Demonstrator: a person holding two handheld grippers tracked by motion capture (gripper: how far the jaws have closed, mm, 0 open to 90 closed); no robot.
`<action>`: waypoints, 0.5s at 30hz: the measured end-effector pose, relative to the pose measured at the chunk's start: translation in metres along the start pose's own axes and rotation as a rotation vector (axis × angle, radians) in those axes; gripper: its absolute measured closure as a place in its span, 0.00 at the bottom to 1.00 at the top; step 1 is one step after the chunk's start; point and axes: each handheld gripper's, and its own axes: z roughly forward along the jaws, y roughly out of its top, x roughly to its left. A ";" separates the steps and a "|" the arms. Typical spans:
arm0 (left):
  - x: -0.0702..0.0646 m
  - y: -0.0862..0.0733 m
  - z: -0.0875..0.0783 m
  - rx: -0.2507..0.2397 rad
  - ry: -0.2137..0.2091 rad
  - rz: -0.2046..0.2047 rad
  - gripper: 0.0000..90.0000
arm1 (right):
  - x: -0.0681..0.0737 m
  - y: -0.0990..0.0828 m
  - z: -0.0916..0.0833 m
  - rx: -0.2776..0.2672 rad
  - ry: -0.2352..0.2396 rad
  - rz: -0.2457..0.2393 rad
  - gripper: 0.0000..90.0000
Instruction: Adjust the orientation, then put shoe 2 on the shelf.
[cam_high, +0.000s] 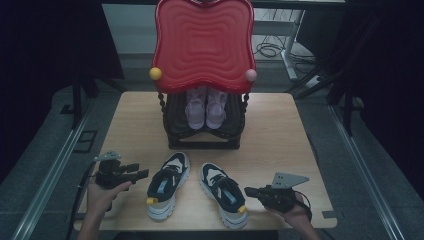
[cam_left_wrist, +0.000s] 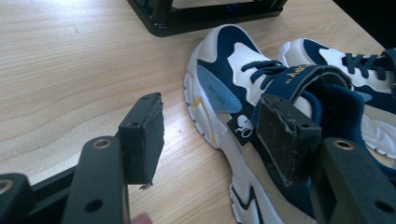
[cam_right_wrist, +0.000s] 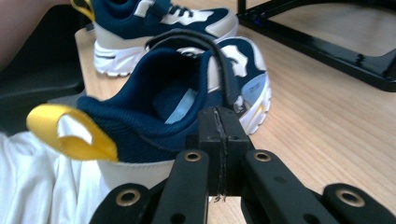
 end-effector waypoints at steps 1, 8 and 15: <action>-0.001 0.001 0.000 -0.001 0.000 0.002 0.46 | 0.000 0.000 0.000 -0.003 -0.004 0.003 0.99; -0.010 0.005 -0.008 -0.015 -0.011 0.022 0.46 | -0.005 0.005 -0.004 -0.011 -0.043 0.056 0.94; -0.020 0.006 -0.011 0.003 -0.004 0.045 0.46 | -0.008 0.012 -0.008 -0.012 -0.072 0.098 0.84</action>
